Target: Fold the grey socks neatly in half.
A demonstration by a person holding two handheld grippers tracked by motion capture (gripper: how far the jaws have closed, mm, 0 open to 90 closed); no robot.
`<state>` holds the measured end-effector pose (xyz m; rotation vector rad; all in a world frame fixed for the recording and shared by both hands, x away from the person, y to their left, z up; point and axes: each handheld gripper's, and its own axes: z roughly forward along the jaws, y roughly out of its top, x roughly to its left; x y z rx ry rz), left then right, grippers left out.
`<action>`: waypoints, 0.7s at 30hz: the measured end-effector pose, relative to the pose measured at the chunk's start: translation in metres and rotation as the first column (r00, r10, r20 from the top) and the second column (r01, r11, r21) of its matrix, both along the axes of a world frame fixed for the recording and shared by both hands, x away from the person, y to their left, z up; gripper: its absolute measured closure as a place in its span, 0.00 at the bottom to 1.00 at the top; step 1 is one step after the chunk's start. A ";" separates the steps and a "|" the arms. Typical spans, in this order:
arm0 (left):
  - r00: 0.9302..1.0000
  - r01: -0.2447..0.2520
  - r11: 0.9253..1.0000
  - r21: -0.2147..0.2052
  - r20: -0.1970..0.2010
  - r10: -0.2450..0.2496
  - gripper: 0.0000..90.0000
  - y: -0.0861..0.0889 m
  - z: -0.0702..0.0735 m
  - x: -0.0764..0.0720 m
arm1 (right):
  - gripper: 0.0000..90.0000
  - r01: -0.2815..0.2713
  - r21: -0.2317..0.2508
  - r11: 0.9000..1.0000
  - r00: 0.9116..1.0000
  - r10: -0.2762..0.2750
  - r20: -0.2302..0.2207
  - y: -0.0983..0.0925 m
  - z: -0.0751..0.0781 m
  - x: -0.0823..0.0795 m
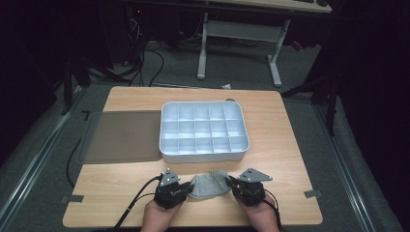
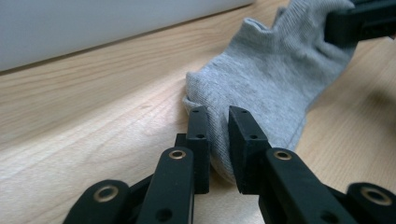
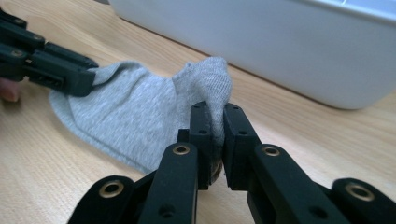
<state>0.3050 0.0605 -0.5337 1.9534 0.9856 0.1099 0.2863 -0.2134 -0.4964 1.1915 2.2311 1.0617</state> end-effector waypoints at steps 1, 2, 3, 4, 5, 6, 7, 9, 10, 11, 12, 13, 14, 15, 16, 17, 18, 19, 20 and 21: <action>1.000 0.002 1.000 -0.003 0.000 -0.002 0.87 0.000 0.000 0.000 | 0.94 0.002 -0.011 1.000 1.000 -0.002 0.004 0.001 0.001 0.000; 1.000 0.003 1.000 -0.009 0.002 -0.003 0.87 0.000 0.000 -0.001 | 0.94 0.004 -0.017 1.000 1.000 -0.004 0.004 0.002 0.002 0.000; 1.000 0.003 1.000 -0.009 0.002 -0.003 0.87 0.000 0.000 -0.001 | 0.94 0.004 -0.017 1.000 1.000 -0.004 0.004 0.002 0.002 0.000; 1.000 0.005 1.000 -0.017 0.012 -0.005 0.86 0.000 0.001 -0.002 | 0.94 0.005 -0.023 1.000 1.000 -0.004 0.005 0.005 0.004 -0.001; 1.000 0.005 1.000 -0.017 0.012 -0.005 0.86 0.000 0.001 -0.002 | 0.94 0.005 -0.023 1.000 1.000 -0.004 0.005 0.005 0.004 -0.001; 1.000 0.009 1.000 -0.020 0.018 -0.009 0.86 0.000 0.000 -0.003 | 0.94 0.000 -0.032 0.999 1.000 0.000 0.020 0.011 0.007 -0.003; 1.000 0.009 1.000 -0.021 0.019 -0.009 0.85 0.000 0.000 -0.003 | 0.94 -0.006 -0.039 0.999 1.000 0.007 0.026 0.014 0.008 -0.003; 1.000 0.009 1.000 -0.020 0.023 -0.009 0.85 0.000 -0.001 -0.004 | 0.94 -0.010 -0.050 0.999 0.999 0.012 0.035 0.022 0.009 -0.004; 1.000 0.011 1.000 -0.022 0.023 -0.011 0.84 0.000 -0.001 -0.005 | 0.94 -0.013 -0.056 0.998 0.999 0.015 0.037 0.025 0.008 -0.004; 1.000 0.011 1.000 -0.022 0.023 -0.011 0.84 0.000 -0.001 -0.005 | 0.94 -0.017 -0.059 0.998 0.999 0.019 0.038 0.029 0.008 -0.004; 1.000 0.017 1.000 -0.023 0.023 -0.016 0.84 0.000 -0.001 -0.005 | 0.94 -0.023 -0.061 0.998 0.999 0.025 0.037 0.032 0.007 -0.004; 1.000 0.018 1.000 -0.023 0.021 -0.018 0.84 0.000 -0.001 -0.005 | 0.94 -0.027 -0.060 0.998 0.999 0.030 0.037 0.035 0.006 -0.004; 1.000 0.017 1.000 -0.024 0.022 -0.016 0.84 0.000 -0.001 -0.005 | 0.94 -0.030 -0.062 0.998 0.999 0.033 0.038 0.038 0.006 -0.004; 1.000 0.017 1.000 -0.024 0.022 -0.016 0.84 0.000 -0.001 -0.005 | 0.94 -0.037 -0.062 0.997 0.998 0.040 0.040 0.040 0.005 -0.003; 1.000 0.019 1.000 -0.024 0.024 -0.018 0.83 0.001 -0.001 -0.005 | 0.94 -0.043 -0.062 0.997 0.998 0.046 0.040 0.043 0.005 -0.003; 1.000 0.019 1.000 -0.024 0.024 -0.018 0.83 0.001 -0.001 -0.005 | 0.94 -0.047 -0.063 0.997 0.998 0.049 0.039 0.046 0.004 -0.003; 0.999 0.020 0.999 -0.027 0.027 -0.019 0.83 0.001 -0.001 -0.006 | 0.94 -0.056 -0.064 0.996 0.997 0.059 0.039 0.049 0.003 -0.003; 0.999 0.019 0.999 -0.030 0.026 -0.019 0.83 0.001 -0.001 -0.006 | 0.94 -0.064 -0.066 0.996 0.997 0.066 0.036 0.052 0.003 -0.003; 1.000 0.018 0.999 -0.032 0.024 -0.018 0.83 0.002 -0.001 -0.006 | 0.94 -0.072 -0.067 0.995 0.997 0.074 0.037 0.054 0.002 -0.002; 1.000 0.020 0.999 -0.036 0.023 -0.019 0.83 0.002 -0.001 -0.005 | 0.94 -0.079 -0.067 0.995 0.996 0.082 0.035 0.057 0.001 -0.002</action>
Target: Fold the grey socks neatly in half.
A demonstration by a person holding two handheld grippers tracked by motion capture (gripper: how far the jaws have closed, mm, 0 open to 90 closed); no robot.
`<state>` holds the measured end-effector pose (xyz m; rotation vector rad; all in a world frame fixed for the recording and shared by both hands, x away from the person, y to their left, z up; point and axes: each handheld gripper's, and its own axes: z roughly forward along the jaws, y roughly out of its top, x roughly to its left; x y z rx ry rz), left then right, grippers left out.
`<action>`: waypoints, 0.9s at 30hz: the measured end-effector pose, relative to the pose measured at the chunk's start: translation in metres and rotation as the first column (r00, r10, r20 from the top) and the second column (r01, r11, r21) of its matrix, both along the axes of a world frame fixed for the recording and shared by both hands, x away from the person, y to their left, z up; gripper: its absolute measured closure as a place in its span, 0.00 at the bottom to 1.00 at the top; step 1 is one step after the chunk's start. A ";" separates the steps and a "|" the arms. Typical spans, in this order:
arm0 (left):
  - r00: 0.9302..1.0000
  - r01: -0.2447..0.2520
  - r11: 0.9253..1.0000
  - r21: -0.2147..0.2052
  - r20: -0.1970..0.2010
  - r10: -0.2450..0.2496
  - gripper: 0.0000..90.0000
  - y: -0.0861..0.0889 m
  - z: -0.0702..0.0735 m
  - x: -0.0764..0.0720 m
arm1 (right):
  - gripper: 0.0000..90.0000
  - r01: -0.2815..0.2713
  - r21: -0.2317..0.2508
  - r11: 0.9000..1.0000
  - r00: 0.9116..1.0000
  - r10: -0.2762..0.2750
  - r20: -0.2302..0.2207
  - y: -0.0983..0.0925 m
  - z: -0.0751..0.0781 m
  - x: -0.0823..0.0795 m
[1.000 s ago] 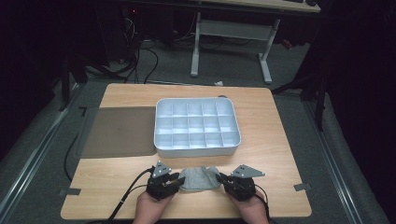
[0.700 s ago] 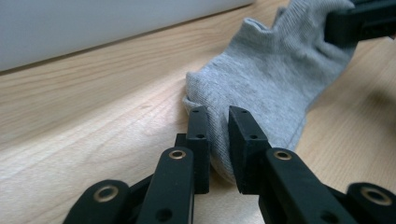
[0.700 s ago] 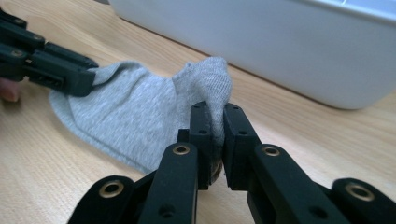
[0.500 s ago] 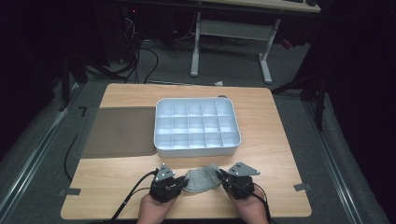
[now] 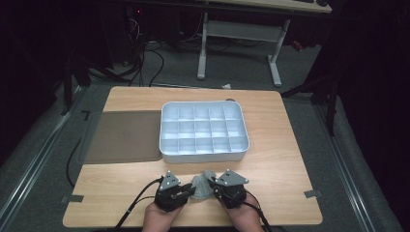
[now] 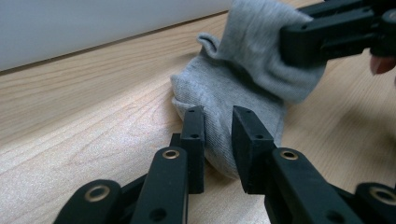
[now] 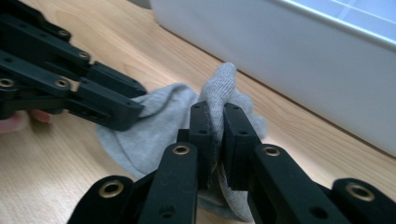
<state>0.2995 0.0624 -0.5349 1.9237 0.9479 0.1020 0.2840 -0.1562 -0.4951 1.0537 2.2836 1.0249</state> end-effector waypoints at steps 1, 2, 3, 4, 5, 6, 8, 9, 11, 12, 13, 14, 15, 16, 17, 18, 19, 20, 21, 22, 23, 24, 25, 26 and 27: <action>1.000 0.000 1.000 -0.002 -0.001 0.000 0.83 0.000 0.000 0.000 | 0.93 -0.008 0.002 1.000 1.000 0.008 -0.003 0.003 -0.001 0.000; 1.000 0.000 1.000 -0.002 -0.001 0.000 0.83 0.000 0.000 0.000 | 0.93 -0.008 0.002 1.000 1.000 0.008 -0.003 0.003 -0.001 0.000; 1.000 0.001 1.000 -0.003 -0.003 -0.001 0.83 0.000 0.000 0.000 | 0.93 -0.026 0.012 1.000 1.000 0.026 -0.012 0.008 -0.004 0.001; 1.000 0.000 1.000 -0.004 -0.003 0.000 0.83 0.001 0.000 0.000 | 0.93 -0.030 0.014 0.999 0.999 0.030 -0.019 0.012 -0.005 0.001; 1.000 0.000 1.000 -0.005 -0.005 0.000 0.83 0.001 0.000 0.000 | 0.92 -0.042 0.017 0.999 0.999 0.042 -0.022 0.014 -0.006 0.002; 1.000 0.000 1.000 -0.005 -0.005 0.000 0.83 0.001 0.000 0.000 | 0.92 -0.042 0.017 0.999 0.999 0.042 -0.022 0.014 -0.006 0.002; 1.000 -0.002 1.000 -0.008 -0.008 0.002 0.83 0.001 0.000 0.001 | 0.85 -0.074 0.048 0.996 0.997 0.075 -0.034 0.019 -0.006 0.001; 1.000 -0.002 1.000 -0.008 -0.009 0.002 0.83 0.001 0.000 0.001 | 0.83 -0.083 0.066 0.994 0.996 0.085 -0.031 0.019 -0.003 0.000; 1.000 -0.003 1.000 -0.007 -0.010 0.003 0.82 0.001 0.000 0.001 | 0.79 -0.087 0.083 0.993 0.996 0.087 -0.001 0.016 0.006 -0.003; 1.000 -0.003 1.000 -0.007 -0.010 0.003 0.82 0.001 0.000 0.001 | 0.79 -0.087 0.083 0.993 0.996 0.087 -0.001 0.016 0.006 -0.003; 1.000 -0.003 1.000 -0.009 -0.010 0.003 0.82 0.001 0.000 0.001 | 0.79 -0.079 0.095 0.992 0.997 0.076 0.035 0.009 0.016 -0.007; 1.000 -0.004 1.000 -0.010 -0.010 0.004 0.81 0.001 0.000 0.001 | 0.79 -0.066 0.094 0.993 0.997 0.062 0.050 0.005 0.019 -0.009; 1.000 -0.005 1.000 -0.011 -0.010 0.004 0.81 0.001 0.000 0.001 | 0.78 -0.055 0.092 0.994 0.997 0.051 0.053 0.000 0.020 -0.010; 1.000 -0.005 1.000 -0.011 -0.010 0.004 0.81 0.001 0.000 0.001 | 0.78 -0.055 0.092 0.994 0.997 0.051 0.053 0.000 0.020 -0.010; 1.000 -0.004 1.000 -0.012 -0.010 0.003 0.80 0.001 0.000 0.001 | 0.76 -0.051 0.100 0.994 0.998 0.048 0.028 -0.005 0.016 -0.011; 1.000 -0.004 1.000 -0.014 -0.010 0.004 0.80 0.001 0.000 0.001 | 0.74 -0.057 0.096 0.994 0.998 0.056 0.013 -0.006 0.011 -0.012; 1.000 -0.003 1.000 -0.014 -0.009 0.003 0.79 0.001 0.000 0.001 | 0.73 -0.062 0.092 0.994 0.998 0.062 -0.005 -0.006 0.006 -0.012; 1.000 -0.003 1.000 -0.014 -0.009 0.003 0.79 0.001 0.000 0.001 | 0.73 -0.062 0.092 0.994 0.998 0.062 -0.005 -0.006 0.006 -0.012; 1.000 -0.004 1.000 -0.017 -0.007 0.004 0.79 0.001 0.000 0.001 | 0.71 -0.063 0.062 0.996 0.998 0.065 -0.022 -0.003 -0.003 -0.012; 1.000 -0.004 1.000 -0.018 -0.006 0.004 0.79 0.001 0.000 0.001 | 0.71 -0.060 0.057 0.997 0.998 0.062 -0.032 -0.002 -0.007 -0.011; 1.000 -0.004 1.000 -0.018 -0.006 0.004 0.79 0.001 0.000 0.001 | 0.72 -0.059 0.055 0.997 0.997 0.062 -0.041 -0.002 -0.010 -0.010; 1.000 -0.004 1.000 -0.018 -0.006 0.004 0.79 0.001 0.000 0.001 | 0.74 -0.056 0.042 0.998 0.997 0.058 -0.043 -0.001 -0.012 -0.008; 1.000 -0.003 1.000 -0.018 -0.008 0.003 0.79 0.002 0.000 0.001 | 0.77 -0.052 0.025 0.998 0.998 0.053 -0.040 0.001 -0.015 -0.007; 1.000 -0.003 1.000 -0.018 -0.008 0.003 0.79 0.002 0.000 0.001 | 0.84 -0.050 0.018 0.999 0.998 0.050 -0.040 0.001 -0.016 -0.007; 1.000 -0.003 1.000 -0.018 -0.009 0.002 0.79 0.001 0.000 0.001 | 0.91 -0.049 0.019 0.999 0.998 0.049 -0.034 0.001 -0.016 -0.006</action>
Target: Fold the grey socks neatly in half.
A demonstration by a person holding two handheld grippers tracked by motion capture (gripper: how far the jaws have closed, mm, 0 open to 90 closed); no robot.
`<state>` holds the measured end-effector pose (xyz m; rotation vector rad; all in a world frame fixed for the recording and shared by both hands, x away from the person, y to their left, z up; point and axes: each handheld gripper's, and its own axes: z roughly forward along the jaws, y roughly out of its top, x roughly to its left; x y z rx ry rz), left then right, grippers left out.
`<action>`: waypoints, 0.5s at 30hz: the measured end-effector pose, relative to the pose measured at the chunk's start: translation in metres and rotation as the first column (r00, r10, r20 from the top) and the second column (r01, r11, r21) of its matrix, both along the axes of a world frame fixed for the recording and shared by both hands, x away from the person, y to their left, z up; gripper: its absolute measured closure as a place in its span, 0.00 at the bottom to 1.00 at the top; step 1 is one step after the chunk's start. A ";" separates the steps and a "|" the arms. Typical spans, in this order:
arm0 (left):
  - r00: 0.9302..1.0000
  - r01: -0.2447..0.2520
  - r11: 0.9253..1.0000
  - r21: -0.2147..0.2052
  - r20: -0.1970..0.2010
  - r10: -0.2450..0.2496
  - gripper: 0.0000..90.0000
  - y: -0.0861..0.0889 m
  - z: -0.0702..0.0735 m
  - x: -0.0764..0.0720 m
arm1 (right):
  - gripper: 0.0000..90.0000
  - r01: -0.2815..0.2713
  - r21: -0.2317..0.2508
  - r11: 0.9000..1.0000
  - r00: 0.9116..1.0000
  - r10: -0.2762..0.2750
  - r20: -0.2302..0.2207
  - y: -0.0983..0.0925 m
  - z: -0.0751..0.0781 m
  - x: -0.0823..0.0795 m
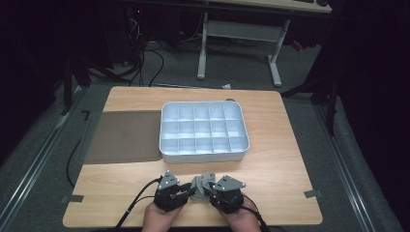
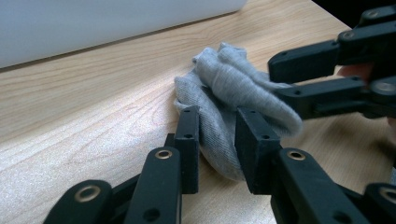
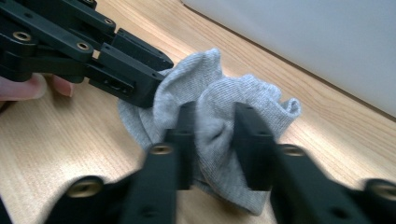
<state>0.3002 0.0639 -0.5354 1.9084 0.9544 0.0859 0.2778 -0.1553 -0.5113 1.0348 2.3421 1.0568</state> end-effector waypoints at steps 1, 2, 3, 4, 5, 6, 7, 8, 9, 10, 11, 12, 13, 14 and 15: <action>1.000 0.000 1.000 0.000 0.000 0.000 0.79 0.000 0.000 0.000 | 0.95 0.004 -0.003 1.000 1.000 -0.004 0.014 0.000 0.001 0.000; 1.000 0.001 1.000 0.003 -0.001 -0.001 0.80 0.000 0.000 0.000 | 0.96 0.011 0.001 1.000 1.000 -0.011 0.023 -0.001 0.002 0.000; 1.000 0.000 1.000 0.004 0.000 0.000 0.80 0.000 0.000 0.000 | 0.97 0.013 0.005 1.000 1.000 -0.013 0.025 -0.001 0.005 0.000; 1.000 0.000 1.000 0.004 0.000 0.000 0.81 0.000 0.000 0.000 | 0.97 0.009 0.011 1.000 1.000 -0.009 0.029 -0.001 0.006 0.001; 1.000 0.001 1.000 0.007 -0.002 -0.001 0.81 -0.001 0.000 0.000 | 0.97 0.004 0.013 1.000 0.999 -0.005 0.037 -0.001 0.008 0.001; 1.000 0.001 1.000 0.007 -0.002 -0.001 0.81 -0.001 0.000 0.000 | 0.96 0.000 0.014 1.000 0.999 -0.001 0.042 0.000 0.011 0.001; 1.000 0.001 1.000 0.008 -0.002 -0.001 0.81 -0.001 0.000 0.000 | 0.96 -0.003 0.013 1.000 0.999 0.002 0.044 0.000 0.013 0.001; 1.000 0.001 1.000 0.008 -0.002 -0.001 0.81 -0.001 0.000 0.000 | 0.96 -0.005 0.013 1.000 0.999 0.004 0.048 0.002 0.015 0.001; 1.000 0.001 1.000 0.008 -0.002 -0.001 0.81 -0.001 0.000 0.000 | 0.96 -0.010 0.013 1.000 0.999 0.009 0.052 0.002 0.017 0.001; 1.000 0.002 1.000 0.008 0.000 -0.002 0.81 -0.001 0.000 0.000 | 0.96 -0.013 0.017 1.000 0.998 0.012 0.058 0.003 0.018 0.001; 1.000 0.002 1.000 0.008 0.000 -0.002 0.81 -0.001 0.000 0.000 | 0.96 -0.013 0.017 1.000 0.998 0.012 0.058 0.003 0.018 0.001; 1.000 0.003 1.000 0.009 0.001 -0.003 0.82 -0.001 0.000 0.000 | 0.96 -0.015 0.017 1.000 0.998 0.014 0.057 0.005 0.021 0.002; 1.000 0.004 1.000 0.010 0.002 -0.004 0.82 -0.001 0.000 0.000 | 0.96 -0.017 0.017 1.000 0.998 0.016 0.059 0.006 0.021 0.003; 1.000 0.005 1.000 0.011 0.003 -0.005 0.82 -0.001 0.000 0.000 | 0.96 -0.017 0.023 1.000 0.998 0.016 0.064 0.007 0.022 0.003; 1.000 0.005 1.000 0.011 0.003 -0.005 0.82 -0.001 0.000 0.000 | 0.96 -0.016 0.023 1.000 0.998 0.015 0.066 0.007 0.024 0.003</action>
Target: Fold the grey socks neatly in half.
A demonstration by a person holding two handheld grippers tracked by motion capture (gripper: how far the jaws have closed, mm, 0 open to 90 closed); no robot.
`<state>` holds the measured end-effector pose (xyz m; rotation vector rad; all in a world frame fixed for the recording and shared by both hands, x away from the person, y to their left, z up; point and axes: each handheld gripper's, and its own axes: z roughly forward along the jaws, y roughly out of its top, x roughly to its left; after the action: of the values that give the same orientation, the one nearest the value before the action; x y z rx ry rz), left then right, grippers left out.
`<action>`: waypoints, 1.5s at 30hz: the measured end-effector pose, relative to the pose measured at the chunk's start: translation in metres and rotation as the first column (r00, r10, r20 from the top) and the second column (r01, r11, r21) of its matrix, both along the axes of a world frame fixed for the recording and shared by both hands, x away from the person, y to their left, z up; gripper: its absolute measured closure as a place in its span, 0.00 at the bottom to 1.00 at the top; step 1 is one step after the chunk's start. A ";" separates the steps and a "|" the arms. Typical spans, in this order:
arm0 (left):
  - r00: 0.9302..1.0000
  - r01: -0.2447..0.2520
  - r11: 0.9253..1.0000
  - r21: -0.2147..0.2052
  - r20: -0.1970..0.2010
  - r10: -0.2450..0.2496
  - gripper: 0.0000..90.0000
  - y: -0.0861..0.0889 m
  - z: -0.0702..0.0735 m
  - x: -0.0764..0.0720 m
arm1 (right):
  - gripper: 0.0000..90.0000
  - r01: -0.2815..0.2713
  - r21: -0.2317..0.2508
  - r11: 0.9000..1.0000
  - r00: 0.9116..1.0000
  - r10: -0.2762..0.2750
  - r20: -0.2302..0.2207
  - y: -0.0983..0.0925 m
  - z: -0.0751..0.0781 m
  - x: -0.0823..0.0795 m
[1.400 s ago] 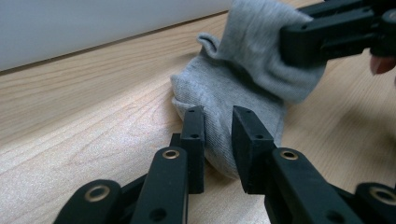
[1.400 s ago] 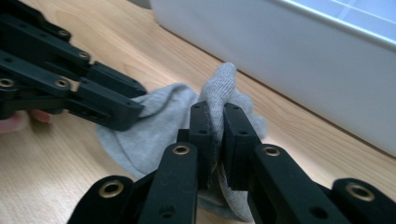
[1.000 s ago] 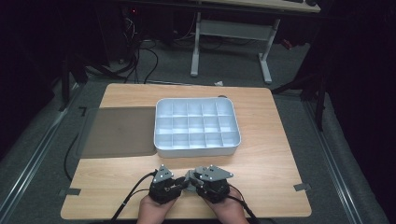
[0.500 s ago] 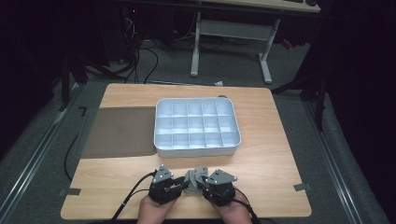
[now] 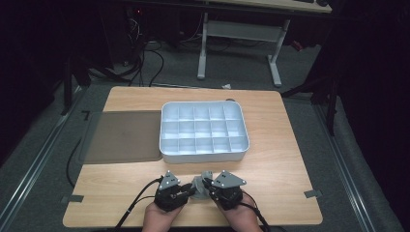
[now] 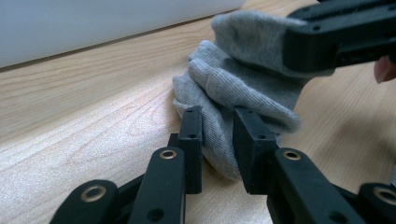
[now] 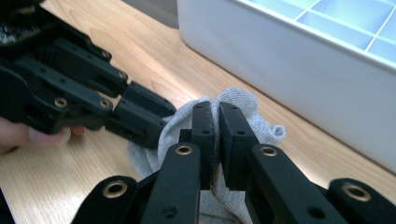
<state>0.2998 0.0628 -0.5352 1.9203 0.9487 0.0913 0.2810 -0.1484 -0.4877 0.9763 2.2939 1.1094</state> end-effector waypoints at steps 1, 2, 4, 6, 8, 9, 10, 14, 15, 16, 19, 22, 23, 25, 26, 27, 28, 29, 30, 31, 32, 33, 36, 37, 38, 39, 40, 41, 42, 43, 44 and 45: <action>1.000 0.001 1.000 0.001 0.001 -0.001 0.82 0.000 0.000 0.000 | 0.96 0.004 0.005 1.000 1.000 -0.004 0.004 0.000 0.002 0.000; 1.000 0.001 1.000 0.001 0.001 -0.001 0.82 0.000 0.000 0.000 | 0.96 0.007 0.012 1.000 1.000 -0.007 0.013 0.000 0.004 0.001; 1.000 0.001 1.000 0.001 0.001 -0.001 0.82 0.000 0.000 0.000 | 0.96 0.009 0.014 1.000 1.000 -0.010 0.017 -0.001 0.006 0.001; 1.000 0.001 1.000 0.002 0.001 -0.001 0.82 0.000 0.000 0.000 | 0.96 0.012 0.035 0.999 1.000 -0.013 0.024 -0.003 0.010 0.001; 1.000 0.001 1.000 0.002 0.002 -0.001 0.82 0.000 0.000 0.000 | 0.96 0.001 0.038 0.999 1.000 -0.001 0.018 -0.002 0.010 0.000; 1.000 0.001 1.000 0.003 0.001 -0.001 0.82 -0.001 0.000 0.000 | 0.96 -0.010 0.035 0.999 1.000 0.009 0.016 -0.001 0.009 0.000; 1.000 0.001 1.000 0.005 0.002 -0.001 0.82 -0.001 0.000 0.000 | 0.96 -0.015 0.038 0.999 1.000 0.015 0.009 0.001 0.008 -0.001; 1.000 0.001 1.000 0.011 0.004 -0.001 0.83 -0.001 0.000 -0.001 | 0.96 -0.027 0.044 0.999 0.999 0.028 -0.017 0.005 -0.001 -0.001; 1.000 0.002 1.000 0.014 0.005 -0.002 0.83 -0.001 0.000 -0.001 | 0.96 -0.028 0.050 0.998 0.999 0.030 -0.025 0.005 -0.004 -0.001; 1.000 0.002 1.000 0.016 0.006 -0.002 0.84 -0.002 0.000 -0.001 | 0.96 -0.031 0.055 0.998 0.999 0.033 -0.035 0.006 -0.006 -0.001; 1.000 0.006 1.000 0.026 0.008 -0.006 0.86 -0.003 0.000 -0.001 | 0.96 -0.044 0.073 0.996 0.998 0.048 -0.045 0.009 -0.011 -0.002; 1.000 0.007 0.999 0.031 0.011 -0.008 0.87 -0.004 0.000 -0.001 | 0.96 -0.050 0.076 0.996 0.998 0.053 -0.045 0.011 -0.011 -0.004; 1.000 0.009 0.999 0.034 0.012 -0.009 0.88 -0.004 0.000 -0.001 | 0.96 -0.055 0.081 0.995 0.997 0.059 -0.047 0.013 -0.012 -0.005; 1.000 0.008 0.999 0.037 0.010 -0.008 0.88 -0.004 0.000 -0.001 | 0.96 -0.055 0.078 0.995 0.997 0.059 -0.053 0.013 -0.015 -0.005; 1.000 0.009 0.999 0.038 0.010 -0.009 0.88 -0.004 0.000 -0.001 | 0.96 -0.057 0.076 0.996 0.997 0.061 -0.054 0.013 -0.016 -0.006; 1.000 0.009 0.999 0.039 0.008 -0.009 0.88 -0.004 0.000 -0.001 | 0.96 -0.055 0.072 0.996 0.997 0.059 -0.058 0.013 -0.018 -0.006; 1.000 0.008 0.999 0.042 0.007 -0.008 0.88 -0.004 0.000 -0.001 | 0.96 -0.054 0.069 0.996 0.996 0.058 -0.062 0.012 -0.020 -0.006; 1.000 0.007 0.999 0.048 0.005 -0.007 0.89 -0.005 0.000 -0.001 | 0.96 -0.055 0.070 0.996 0.996 0.059 -0.066 0.011 -0.022 -0.007; 1.000 0.007 0.999 0.048 0.005 -0.007 0.89 -0.005 0.000 -0.001 | 0.96 -0.055 0.070 0.996 0.996 0.059 -0.066 0.011 -0.022 -0.007; 1.000 0.004 0.998 0.058 0.005 -0.005 0.90 -0.005 0.000 -0.001 | 0.96 -0.053 0.067 0.996 0.995 0.058 -0.076 0.011 -0.026 -0.007; 1.000 0.004 0.998 0.058 0.005 -0.005 0.90 -0.005 0.000 -0.001 | 0.96 -0.053 0.067 0.996 0.995 0.058 -0.076 0.011 -0.026 -0.007; 1.000 0.004 0.998 0.065 0.006 -0.005 0.91 -0.006 0.000 -0.001 | 0.96 -0.054 0.066 0.996 0.995 0.060 -0.083 0.011 -0.029 -0.008; 1.000 0.002 0.998 0.069 0.005 -0.002 0.91 -0.006 0.000 -0.001 | 0.96 -0.056 0.064 0.996 0.994 0.061 -0.087 0.012 -0.031 -0.008; 1.000 0.000 0.997 0.072 0.003 0.000 0.91 -0.006 0.000 -0.001 | 0.96 -0.058 0.061 0.996 0.994 0.064 -0.089 0.013 -0.032 -0.008; 1.000 -0.002 0.997 0.074 0.002 0.002 0.91 -0.006 0.000 -0.001 | 0.96 -0.060 0.058 0.997 0.994 0.065 -0.090 0.014 -0.033 -0.008; 1.000 -0.005 0.997 0.074 0.000 0.005 0.91 -0.006 0.000 -0.001 | 0.96 -0.060 0.051 0.997 0.994 0.065 -0.089 0.014 -0.034 -0.008; 1.000 -0.005 0.997 0.074 0.000 0.005 0.91 -0.006 0.000 -0.001 | 0.96 -0.062 0.048 0.997 0.994 0.066 -0.091 0.014 -0.035 -0.008; 1.000 -0.008 0.998 0.067 -0.002 0.008 0.90 -0.005 0.000 0.000 | 0.96 -0.061 0.042 0.997 0.994 0.065 -0.093 0.014 -0.036 -0.008; 1.000 -0.008 0.998 0.063 -0.002 0.008 0.89 -0.004 0.001 0.000 | 0.96 -0.060 0.041 0.997 0.993 0.064 -0.098 0.014 -0.037 -0.007; 1.000 -0.011 0.998 0.054 -0.004 0.011 0.88 -0.002 0.001 -0.001 | 0.97 -0.062 0.045 0.997 0.993 0.066 -0.098 0.014 -0.038 -0.007; 1.000 -0.011 0.998 0.054 -0.004 0.011 0.88 -0.002 0.001 -0.001 | 0.97 -0.062 0.045 0.997 0.993 0.066 -0.098 0.014 -0.038 -0.007; 1.000 -0.013 0.999 0.035 -0.005 0.013 0.87 0.001 0.002 -0.002 | 0.96 -0.063 0.045 0.997 0.993 0.067 -0.099 0.013 -0.039 -0.007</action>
<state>0.2979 0.0639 -0.5331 1.9477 0.9690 0.1110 0.2741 -0.1350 -0.5265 1.0007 2.4067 1.1636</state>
